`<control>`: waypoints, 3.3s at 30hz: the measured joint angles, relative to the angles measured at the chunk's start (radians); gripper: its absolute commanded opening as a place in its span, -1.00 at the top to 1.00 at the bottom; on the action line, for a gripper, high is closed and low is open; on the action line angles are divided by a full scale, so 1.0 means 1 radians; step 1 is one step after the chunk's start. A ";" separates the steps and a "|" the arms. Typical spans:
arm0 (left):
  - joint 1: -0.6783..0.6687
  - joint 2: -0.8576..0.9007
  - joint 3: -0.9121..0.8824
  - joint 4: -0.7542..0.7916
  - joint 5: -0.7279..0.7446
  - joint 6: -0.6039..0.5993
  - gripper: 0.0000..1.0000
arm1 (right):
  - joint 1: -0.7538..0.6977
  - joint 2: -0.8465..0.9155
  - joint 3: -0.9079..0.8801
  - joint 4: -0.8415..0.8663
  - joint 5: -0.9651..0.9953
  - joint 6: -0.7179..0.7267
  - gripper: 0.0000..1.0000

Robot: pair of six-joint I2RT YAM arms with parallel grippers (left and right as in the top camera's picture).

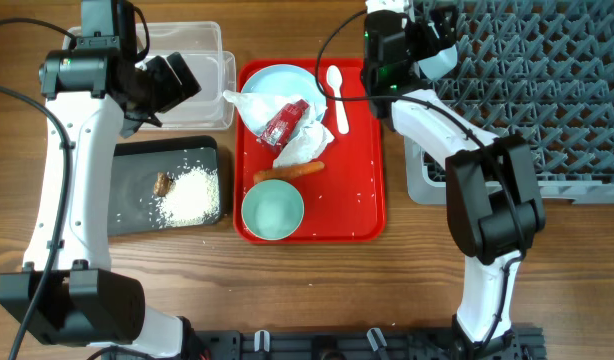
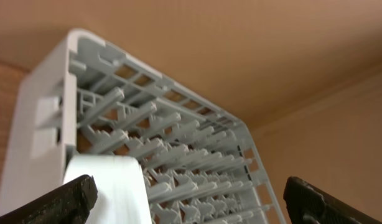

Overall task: Sort waste into correct bins and load items into the dishwasher rack
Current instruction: 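Release the bowl in the rack and reach the right gripper back to the tray, then grasp the teal bowl with the right gripper and carry it to the rack, then lower the teal bowl into the rack and open the right gripper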

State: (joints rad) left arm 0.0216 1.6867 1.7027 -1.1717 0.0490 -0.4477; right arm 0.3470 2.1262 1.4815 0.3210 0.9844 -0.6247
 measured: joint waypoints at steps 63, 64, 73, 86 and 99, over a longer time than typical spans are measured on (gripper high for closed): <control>0.000 0.000 0.000 0.001 0.000 0.000 -1.00 | -0.034 -0.578 -0.135 -1.015 -0.371 0.935 0.92; 0.000 0.000 0.000 -0.002 0.000 0.000 -1.00 | -0.066 -0.572 -0.135 -0.943 -0.291 0.934 0.92; 0.000 0.000 0.000 -0.001 0.000 0.000 -1.00 | -0.291 -0.438 -0.133 -0.364 -0.061 0.627 0.91; 0.000 0.000 0.000 0.000 0.000 0.000 -1.00 | -0.328 -0.005 -0.131 0.496 -0.021 -0.193 0.91; 0.000 0.000 0.000 0.000 0.000 0.000 -1.00 | -0.383 0.070 -0.132 0.500 -0.043 -0.246 0.91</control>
State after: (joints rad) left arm 0.0216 1.6867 1.7027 -1.1717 0.0486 -0.4477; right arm -0.0357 2.1960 1.3499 0.8207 0.9417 -0.8711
